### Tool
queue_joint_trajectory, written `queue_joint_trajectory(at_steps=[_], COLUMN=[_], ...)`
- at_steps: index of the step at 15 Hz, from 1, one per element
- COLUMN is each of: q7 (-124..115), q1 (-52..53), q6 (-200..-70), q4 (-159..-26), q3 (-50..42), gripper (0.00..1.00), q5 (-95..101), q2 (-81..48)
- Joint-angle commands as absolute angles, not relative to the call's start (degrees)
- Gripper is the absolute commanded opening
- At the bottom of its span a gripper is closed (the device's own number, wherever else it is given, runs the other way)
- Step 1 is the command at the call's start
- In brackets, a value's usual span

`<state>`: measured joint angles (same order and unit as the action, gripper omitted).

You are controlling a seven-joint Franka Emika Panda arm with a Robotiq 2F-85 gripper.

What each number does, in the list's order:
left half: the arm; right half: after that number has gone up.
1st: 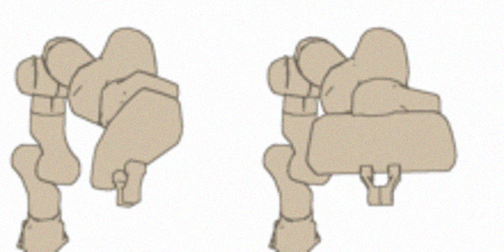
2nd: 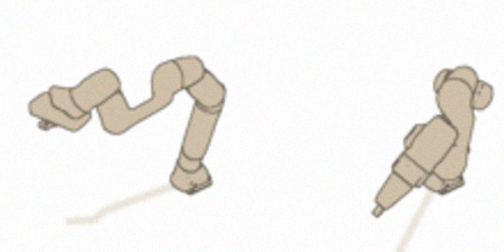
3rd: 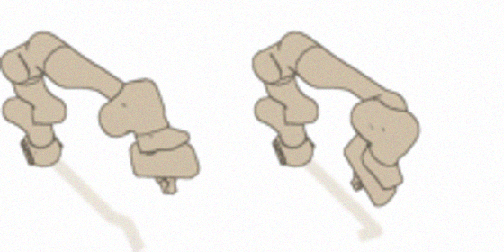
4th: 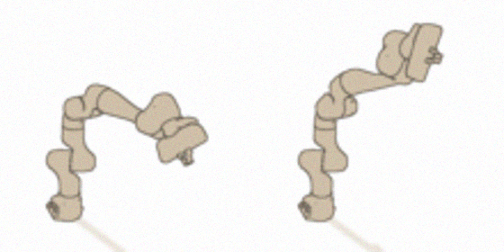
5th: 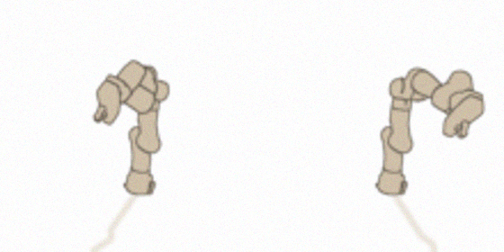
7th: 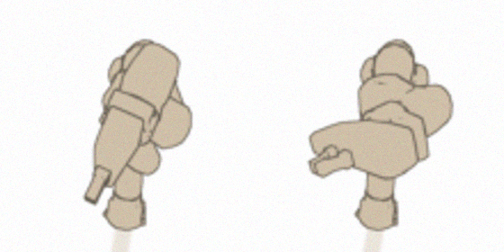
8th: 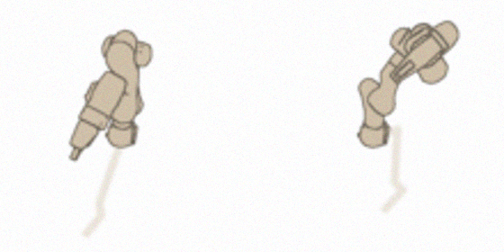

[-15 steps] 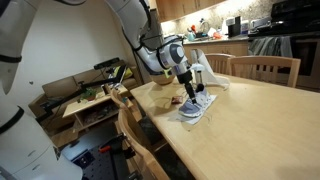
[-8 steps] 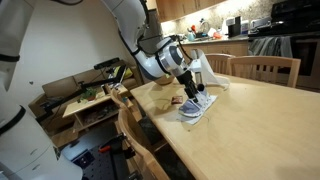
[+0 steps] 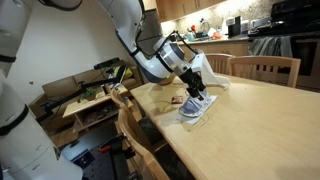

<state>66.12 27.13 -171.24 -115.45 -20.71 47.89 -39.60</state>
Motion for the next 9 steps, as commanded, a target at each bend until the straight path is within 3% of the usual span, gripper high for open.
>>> queue_joint_trajectory(at_steps=[1,5,9], q7=[66.0,79.36,91.7], q1=[28.24,11.11,2.22], q6=[-171.24,-164.81,-158.75], q4=[-118.66,-120.13,-117.97], q3=[-21.18,-2.62,6.12], gripper=[1.0,1.0,1.0], q5=[48.52,50.85,44.78], q2=[-37.94,-36.89,-39.12])
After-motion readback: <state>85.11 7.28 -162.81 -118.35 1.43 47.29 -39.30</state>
